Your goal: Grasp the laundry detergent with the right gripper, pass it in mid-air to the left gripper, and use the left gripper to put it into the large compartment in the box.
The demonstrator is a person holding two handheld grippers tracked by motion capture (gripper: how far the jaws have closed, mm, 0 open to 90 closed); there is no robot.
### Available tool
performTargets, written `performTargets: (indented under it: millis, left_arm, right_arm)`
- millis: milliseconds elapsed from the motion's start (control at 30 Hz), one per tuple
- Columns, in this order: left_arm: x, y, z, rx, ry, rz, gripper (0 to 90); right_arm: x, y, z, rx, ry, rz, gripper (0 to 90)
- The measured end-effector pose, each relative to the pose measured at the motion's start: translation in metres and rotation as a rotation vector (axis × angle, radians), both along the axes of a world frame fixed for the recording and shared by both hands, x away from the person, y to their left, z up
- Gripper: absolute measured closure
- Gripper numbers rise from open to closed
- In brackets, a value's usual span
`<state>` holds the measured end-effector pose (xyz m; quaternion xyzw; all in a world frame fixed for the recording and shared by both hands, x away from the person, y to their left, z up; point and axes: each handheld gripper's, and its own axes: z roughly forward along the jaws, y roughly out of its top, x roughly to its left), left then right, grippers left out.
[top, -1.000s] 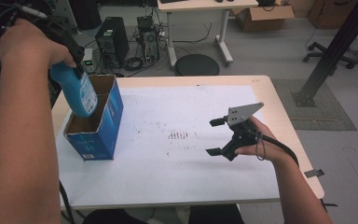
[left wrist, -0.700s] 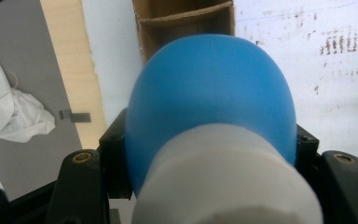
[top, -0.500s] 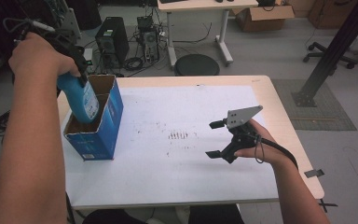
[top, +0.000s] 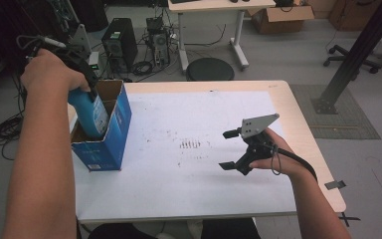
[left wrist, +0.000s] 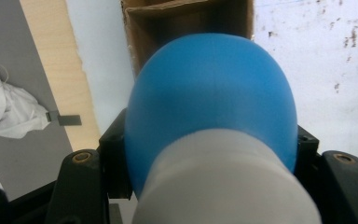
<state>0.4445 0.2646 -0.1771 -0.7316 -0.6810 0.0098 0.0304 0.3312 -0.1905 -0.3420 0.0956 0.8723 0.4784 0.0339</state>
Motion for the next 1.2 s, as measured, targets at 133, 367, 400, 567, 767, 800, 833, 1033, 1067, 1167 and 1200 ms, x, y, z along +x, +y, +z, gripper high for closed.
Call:
performTargets:
  millis: [133, 367, 400, 567, 767, 800, 833, 1033, 1067, 1167, 1200]
  left_arm:
    - [0.000, 0.003, -0.009, 0.004, 0.004, 0.007, 37.9]
    - [0.001, 0.003, -0.021, 0.001, 0.014, -0.001, 37.9]
    - [0.002, 0.003, -0.022, 0.003, 0.018, -0.004, 37.9]
    - [0.001, 0.002, -0.026, -0.004, 0.020, -0.009, 37.9]
    - [0.001, 0.001, -0.035, -0.004, 0.020, -0.010, 37.9]
    - [0.001, 0.001, -0.037, -0.005, 0.021, -0.008, 37.9]
    - [0.001, 0.002, -0.039, -0.008, 0.020, -0.008, 37.9]
    - [0.000, 0.004, -0.049, -0.015, 0.021, 0.003, 37.9]
    - [0.000, 0.004, -0.050, -0.012, 0.025, -0.001, 37.9]
    - [-0.001, 0.005, -0.056, -0.012, 0.024, 0.004, 37.9]
    - [-0.001, 0.005, -0.058, -0.012, 0.027, 0.004, 38.0]
  right_arm:
    - [0.001, 0.001, -0.001, 0.001, 0.000, 0.004, 0.8]
    - [0.002, 0.001, -0.002, 0.003, 0.003, 0.006, 0.7]
    - [0.002, 0.001, -0.002, 0.004, 0.003, 0.006, 0.8]
    - [0.002, 0.002, -0.003, 0.002, 0.005, 0.006, 0.7]
    - [0.002, 0.002, -0.002, 0.001, 0.005, 0.007, 0.7]
    - [0.002, 0.002, -0.002, 0.001, 0.009, 0.008, 0.7]
    - [0.002, 0.003, -0.002, 0.002, 0.007, 0.010, 0.7]
    - [0.002, 0.002, -0.003, 0.004, 0.006, 0.011, 0.7]
    - [0.002, 0.002, -0.003, 0.004, 0.008, 0.010, 0.7]
    - [0.002, 0.003, -0.004, 0.005, 0.007, 0.011, 0.8]
    - [0.002, 0.003, -0.005, 0.006, 0.011, 0.011, 0.8]
